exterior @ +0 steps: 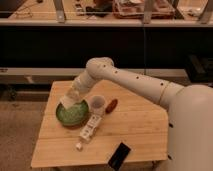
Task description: Place the white sponge in the ceramic bowl
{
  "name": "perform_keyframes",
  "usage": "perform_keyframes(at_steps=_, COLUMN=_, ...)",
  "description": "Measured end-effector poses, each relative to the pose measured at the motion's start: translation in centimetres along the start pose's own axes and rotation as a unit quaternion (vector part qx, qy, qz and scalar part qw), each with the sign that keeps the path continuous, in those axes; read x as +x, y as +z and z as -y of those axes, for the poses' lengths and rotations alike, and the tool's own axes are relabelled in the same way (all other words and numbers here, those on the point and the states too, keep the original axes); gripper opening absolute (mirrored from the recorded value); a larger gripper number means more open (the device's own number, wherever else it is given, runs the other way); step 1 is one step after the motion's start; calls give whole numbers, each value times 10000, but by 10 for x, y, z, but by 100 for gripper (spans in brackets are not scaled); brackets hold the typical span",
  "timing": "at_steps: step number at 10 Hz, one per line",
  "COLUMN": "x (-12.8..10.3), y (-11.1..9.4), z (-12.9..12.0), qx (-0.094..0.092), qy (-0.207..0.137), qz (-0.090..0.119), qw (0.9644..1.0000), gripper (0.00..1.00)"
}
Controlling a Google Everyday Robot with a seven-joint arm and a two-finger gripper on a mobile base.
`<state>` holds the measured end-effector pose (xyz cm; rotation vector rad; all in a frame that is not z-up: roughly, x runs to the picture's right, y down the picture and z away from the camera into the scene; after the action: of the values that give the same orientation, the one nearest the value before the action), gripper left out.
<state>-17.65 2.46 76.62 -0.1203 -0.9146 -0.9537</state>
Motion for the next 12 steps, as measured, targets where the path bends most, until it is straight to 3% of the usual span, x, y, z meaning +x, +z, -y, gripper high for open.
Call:
perform_keyframes(at_steps=3, x=-6, y=19, z=1, qx=-113, qy=-39, qz=124, qw=9999, gripper=1)
perform_keyframes(at_steps=4, x=-7, y=23, z=0, qx=-145, qy=-29, qz=166, qw=9998, gripper=6)
perform_keyframes(at_steps=10, x=0, y=45, z=-1, qx=-309, qy=136, qz=315, qw=9989, gripper=68)
perform_keyframes(at_steps=12, x=12, y=49, z=-5, qx=-336, qy=268, qz=295, qw=9986, gripper=80)
